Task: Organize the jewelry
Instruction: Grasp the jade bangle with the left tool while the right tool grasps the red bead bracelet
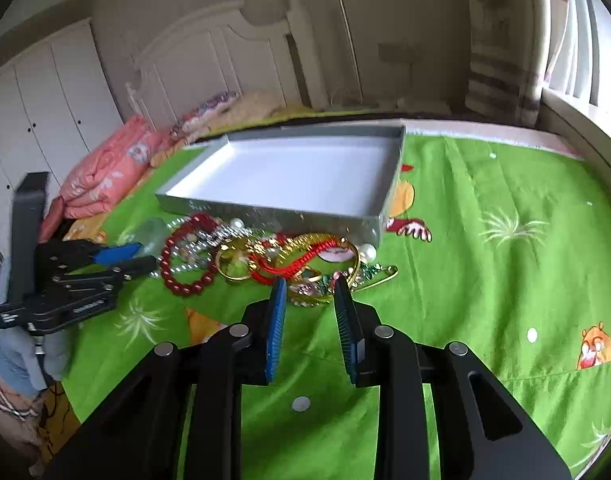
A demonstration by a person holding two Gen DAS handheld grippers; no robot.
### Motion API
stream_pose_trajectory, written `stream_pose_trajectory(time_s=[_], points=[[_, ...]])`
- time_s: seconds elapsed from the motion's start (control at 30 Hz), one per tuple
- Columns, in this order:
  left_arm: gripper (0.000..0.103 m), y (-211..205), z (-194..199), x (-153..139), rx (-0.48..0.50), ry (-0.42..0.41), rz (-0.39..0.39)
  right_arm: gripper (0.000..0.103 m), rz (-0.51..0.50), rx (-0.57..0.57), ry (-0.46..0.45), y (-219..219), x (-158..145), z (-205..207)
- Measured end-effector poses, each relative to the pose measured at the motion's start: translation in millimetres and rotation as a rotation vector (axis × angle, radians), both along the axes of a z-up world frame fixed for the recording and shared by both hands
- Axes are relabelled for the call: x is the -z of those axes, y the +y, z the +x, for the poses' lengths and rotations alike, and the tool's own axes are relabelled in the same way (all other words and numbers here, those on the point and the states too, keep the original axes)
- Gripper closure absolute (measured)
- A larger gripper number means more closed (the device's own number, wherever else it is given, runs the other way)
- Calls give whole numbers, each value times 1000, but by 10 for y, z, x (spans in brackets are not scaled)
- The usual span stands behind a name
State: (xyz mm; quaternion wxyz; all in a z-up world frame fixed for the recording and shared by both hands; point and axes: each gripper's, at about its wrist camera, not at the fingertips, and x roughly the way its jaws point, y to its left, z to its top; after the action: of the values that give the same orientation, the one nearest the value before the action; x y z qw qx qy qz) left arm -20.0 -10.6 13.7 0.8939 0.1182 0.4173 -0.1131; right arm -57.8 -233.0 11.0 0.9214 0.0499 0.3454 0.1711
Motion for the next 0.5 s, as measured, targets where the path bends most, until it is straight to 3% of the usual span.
stream_pose_trajectory(time_s=[0.13,0.2,0.33,0.5], points=[[87,-1,-30,28,9,-26,0,67,77,-85,20,158,-65,-37],[90,75,-90,9,-23,-38,-35,51,36,-134,25,384,-80,-36],[90,394,-285,-49,-122,-64,-147,51,-21,-248,51,869,-40,1],[90,716,-494,-181,-179,-101,-182,58,-85,-291,78,1331,-8,255]])
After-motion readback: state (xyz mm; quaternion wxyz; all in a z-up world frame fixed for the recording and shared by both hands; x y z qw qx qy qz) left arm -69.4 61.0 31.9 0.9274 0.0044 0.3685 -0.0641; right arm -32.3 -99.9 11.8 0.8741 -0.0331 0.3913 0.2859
